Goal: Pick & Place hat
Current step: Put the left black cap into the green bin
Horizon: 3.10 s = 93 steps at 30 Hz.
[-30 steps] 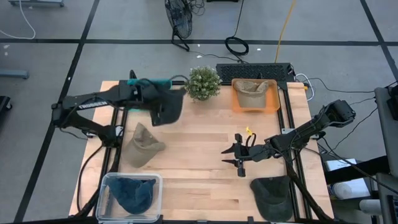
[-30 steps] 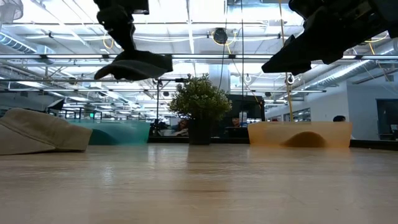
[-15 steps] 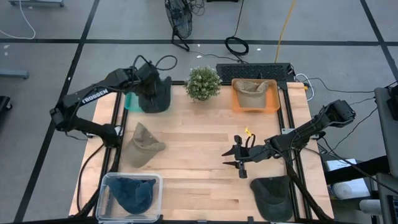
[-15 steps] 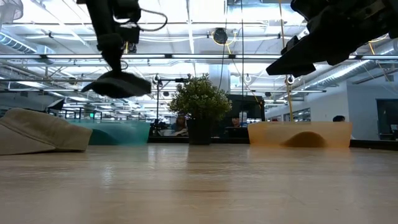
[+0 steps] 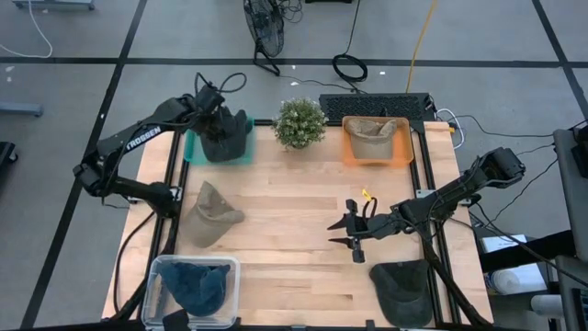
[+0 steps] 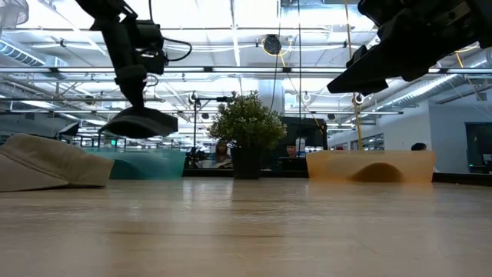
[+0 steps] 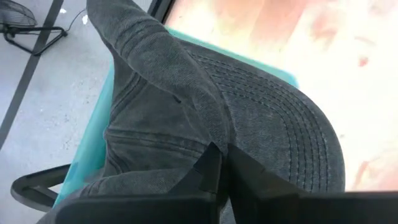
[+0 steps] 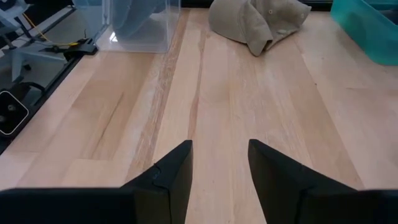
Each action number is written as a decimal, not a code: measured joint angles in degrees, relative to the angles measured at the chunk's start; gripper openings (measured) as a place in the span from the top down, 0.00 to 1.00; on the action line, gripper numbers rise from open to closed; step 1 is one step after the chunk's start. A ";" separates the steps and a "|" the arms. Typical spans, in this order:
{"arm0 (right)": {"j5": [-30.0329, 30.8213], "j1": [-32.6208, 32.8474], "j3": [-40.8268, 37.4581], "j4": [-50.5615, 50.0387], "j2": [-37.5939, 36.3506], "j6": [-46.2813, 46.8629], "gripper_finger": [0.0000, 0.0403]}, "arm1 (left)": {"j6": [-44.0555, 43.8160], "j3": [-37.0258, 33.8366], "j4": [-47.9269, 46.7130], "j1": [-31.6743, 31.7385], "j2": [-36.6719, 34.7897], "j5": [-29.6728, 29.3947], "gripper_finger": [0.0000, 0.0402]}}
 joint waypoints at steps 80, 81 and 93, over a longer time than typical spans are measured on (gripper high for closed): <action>-0.09 0.04 0.02 0.92 0.01 0.50 0.64 | -31.61 -14.87 9.59 -4.31 2.24 -16.65 0.97; -0.07 0.04 0.02 0.88 0.00 0.50 0.64 | -31.59 -15.32 9.67 -4.29 2.25 -16.61 0.97; -0.02 0.04 0.02 1.20 0.02 0.92 0.64 | -32.55 -18.25 11.05 -5.90 2.27 -20.93 0.97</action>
